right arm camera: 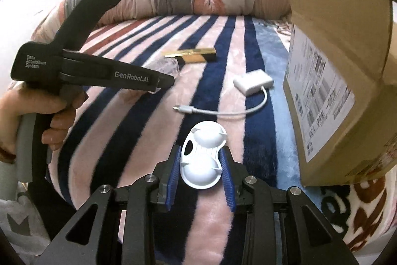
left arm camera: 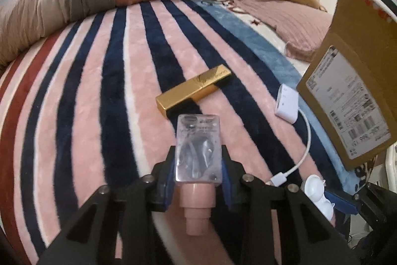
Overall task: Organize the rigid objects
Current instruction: 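Carry both items into the box and open both grippers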
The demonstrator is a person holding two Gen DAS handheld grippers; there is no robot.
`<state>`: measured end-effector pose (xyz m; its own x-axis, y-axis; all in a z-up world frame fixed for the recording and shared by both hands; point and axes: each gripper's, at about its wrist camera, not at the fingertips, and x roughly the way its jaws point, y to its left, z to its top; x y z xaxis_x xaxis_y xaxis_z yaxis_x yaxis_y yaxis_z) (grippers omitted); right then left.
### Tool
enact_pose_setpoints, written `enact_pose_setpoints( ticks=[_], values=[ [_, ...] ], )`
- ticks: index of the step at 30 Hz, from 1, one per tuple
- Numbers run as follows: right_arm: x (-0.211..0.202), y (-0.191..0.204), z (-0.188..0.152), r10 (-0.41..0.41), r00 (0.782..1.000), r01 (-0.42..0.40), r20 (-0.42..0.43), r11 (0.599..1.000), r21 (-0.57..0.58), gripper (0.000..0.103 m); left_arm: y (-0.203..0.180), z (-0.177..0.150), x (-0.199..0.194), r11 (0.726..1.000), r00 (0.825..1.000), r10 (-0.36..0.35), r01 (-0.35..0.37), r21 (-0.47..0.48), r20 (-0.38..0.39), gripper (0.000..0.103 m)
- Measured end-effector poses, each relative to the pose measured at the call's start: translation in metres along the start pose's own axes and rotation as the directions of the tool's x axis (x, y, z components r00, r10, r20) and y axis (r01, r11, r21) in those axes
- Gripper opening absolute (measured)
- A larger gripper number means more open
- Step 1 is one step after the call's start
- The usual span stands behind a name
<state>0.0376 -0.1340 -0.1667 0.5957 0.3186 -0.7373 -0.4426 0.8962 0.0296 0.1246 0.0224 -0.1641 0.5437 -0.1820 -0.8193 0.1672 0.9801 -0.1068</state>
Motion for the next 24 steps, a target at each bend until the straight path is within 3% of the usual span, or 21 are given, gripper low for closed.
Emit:
enact_pose_setpoints(
  ticks=[3,6,9,13,17,21,24],
  values=[
    [-0.021,0.008,0.006,0.053,0.998,-0.051,0.039,0.998,-0.029,0.027,-0.001,0.003,-0.029,1.000,0.999,-0.002,0.001,0.001,0.053,0.028],
    [-0.058,0.014,0.025,0.117,0.984,-0.109,0.136,0.992,-0.065,0.027,-0.007,0.014,-0.075,1.000,0.992,0.006,-0.009,0.024,0.124,0.028],
    [-0.104,0.011,0.042,0.100,0.955,-0.074,0.278,0.992,-0.103,0.027,-0.021,0.029,-0.119,0.999,0.981,0.004,-0.014,0.049,0.196,0.028],
    [-0.147,-0.024,0.057,0.034,0.927,-0.022,0.372,0.999,-0.037,0.027,-0.048,0.051,-0.155,0.993,0.963,-0.071,0.042,0.114,0.258,0.028],
    [-0.163,-0.075,0.065,-0.118,0.929,0.107,0.351,0.993,0.050,0.027,-0.090,0.071,-0.165,0.974,0.951,-0.178,0.132,0.186,0.254,0.028],
    [-0.149,-0.120,0.068,-0.197,0.955,0.178,0.222,0.978,0.106,0.027,-0.136,0.086,-0.158,0.947,0.944,-0.256,0.202,0.248,0.208,0.028],
    [-0.136,-0.138,0.063,-0.240,0.960,0.230,0.145,0.970,0.079,0.027,-0.160,0.092,-0.151,0.932,0.941,-0.292,0.239,0.273,0.172,0.028]
  ],
)
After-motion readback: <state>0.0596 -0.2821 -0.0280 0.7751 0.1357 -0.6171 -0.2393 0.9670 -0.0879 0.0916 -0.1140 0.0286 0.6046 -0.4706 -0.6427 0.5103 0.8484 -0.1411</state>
